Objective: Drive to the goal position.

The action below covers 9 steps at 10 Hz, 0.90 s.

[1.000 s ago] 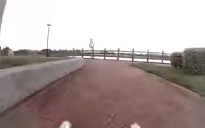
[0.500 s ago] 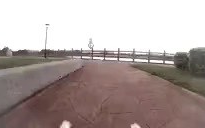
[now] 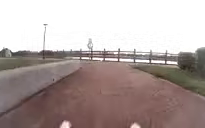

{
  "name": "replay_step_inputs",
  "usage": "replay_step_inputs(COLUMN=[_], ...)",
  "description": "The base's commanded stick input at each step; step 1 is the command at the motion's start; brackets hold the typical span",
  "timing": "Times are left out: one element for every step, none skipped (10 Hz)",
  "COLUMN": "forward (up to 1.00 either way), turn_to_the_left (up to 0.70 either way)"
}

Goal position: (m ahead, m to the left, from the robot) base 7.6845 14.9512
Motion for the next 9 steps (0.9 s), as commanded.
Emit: replay_step_inputs(forward=[0.70, 0.70, 0.70, 0.70, 0.70, 0.70, 0.70, 0.70, 0.70], turn_to_the_left=[0.00, 0.00, 0.00, 0.00, 0.00, 0.00, 0.00, 0.00, 0.00])
